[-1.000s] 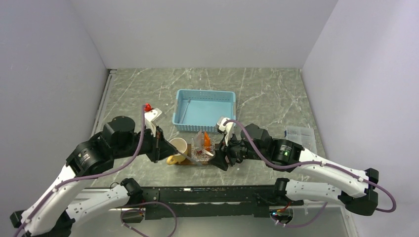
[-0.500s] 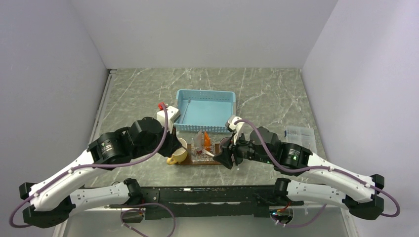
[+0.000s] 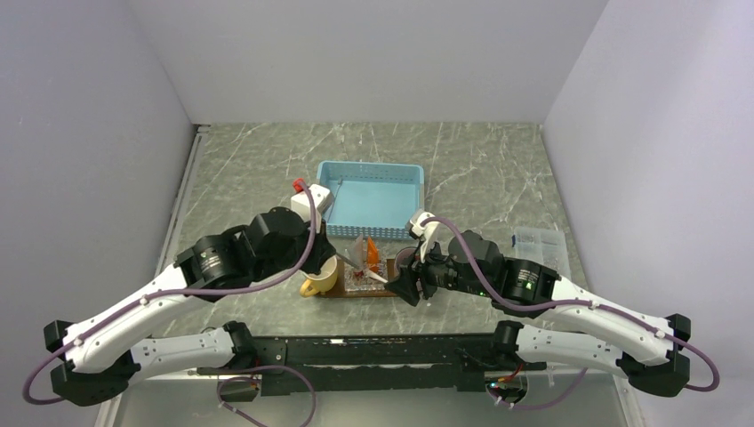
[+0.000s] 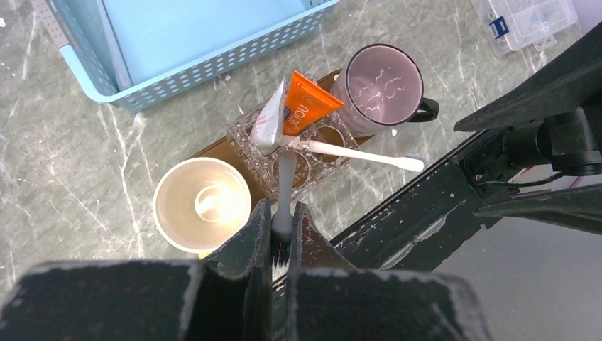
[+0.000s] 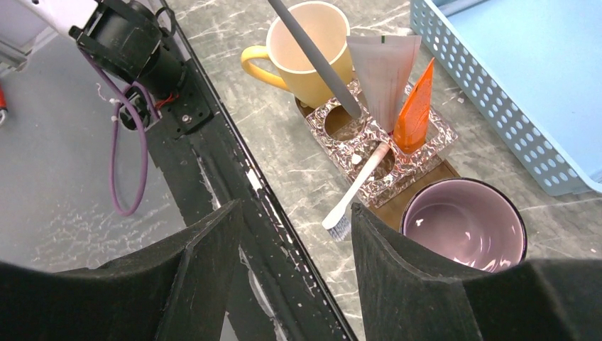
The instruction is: Prepare toiletry sets of a toothbrush and toothpaste on the tray
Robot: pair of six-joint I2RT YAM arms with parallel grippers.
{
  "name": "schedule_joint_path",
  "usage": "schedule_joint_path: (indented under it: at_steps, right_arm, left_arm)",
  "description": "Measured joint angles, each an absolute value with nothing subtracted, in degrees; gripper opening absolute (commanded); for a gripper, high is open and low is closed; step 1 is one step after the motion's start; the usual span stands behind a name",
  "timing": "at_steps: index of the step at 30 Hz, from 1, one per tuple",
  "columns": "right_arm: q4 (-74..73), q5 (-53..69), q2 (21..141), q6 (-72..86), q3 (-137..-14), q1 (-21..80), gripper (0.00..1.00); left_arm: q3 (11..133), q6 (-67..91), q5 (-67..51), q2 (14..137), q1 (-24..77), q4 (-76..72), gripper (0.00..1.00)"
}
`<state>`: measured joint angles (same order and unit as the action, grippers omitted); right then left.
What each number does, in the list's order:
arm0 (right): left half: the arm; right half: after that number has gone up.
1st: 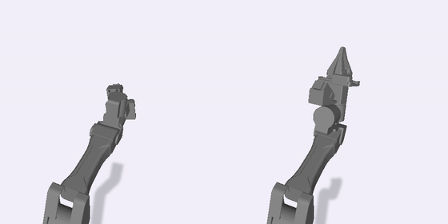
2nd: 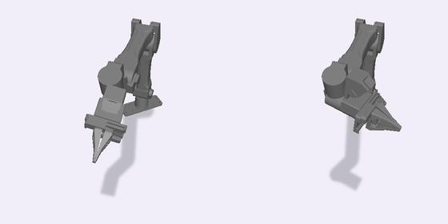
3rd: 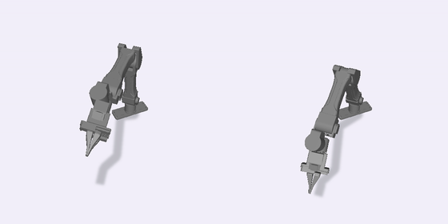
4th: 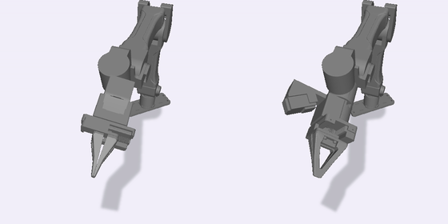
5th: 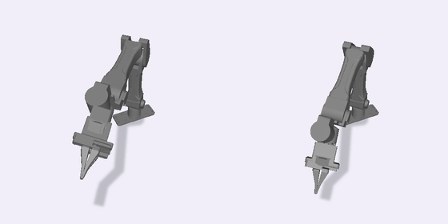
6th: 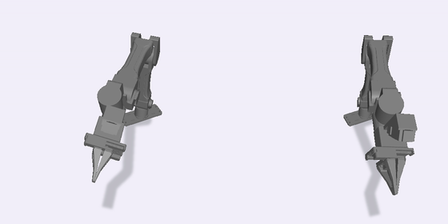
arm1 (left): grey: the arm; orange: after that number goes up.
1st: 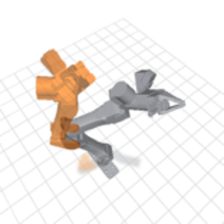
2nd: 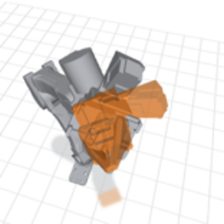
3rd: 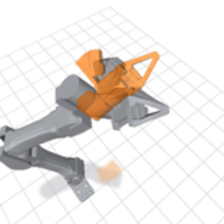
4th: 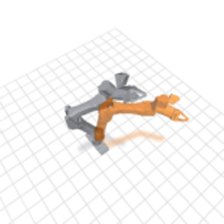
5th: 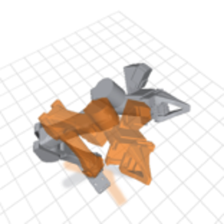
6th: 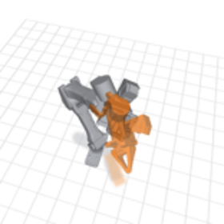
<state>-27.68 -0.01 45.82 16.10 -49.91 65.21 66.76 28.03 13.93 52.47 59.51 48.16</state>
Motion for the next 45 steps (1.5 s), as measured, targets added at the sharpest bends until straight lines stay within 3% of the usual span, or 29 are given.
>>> schedule_joint_path:
  at_steps: [45]
  right_arm:
    - [-25.6, 0.0, 46.8, 17.1, -46.9, 64.9, 0.60]
  left_arm:
    - [55.0, 28.8, 13.5, 56.1, 59.6, 38.7, 0.00]
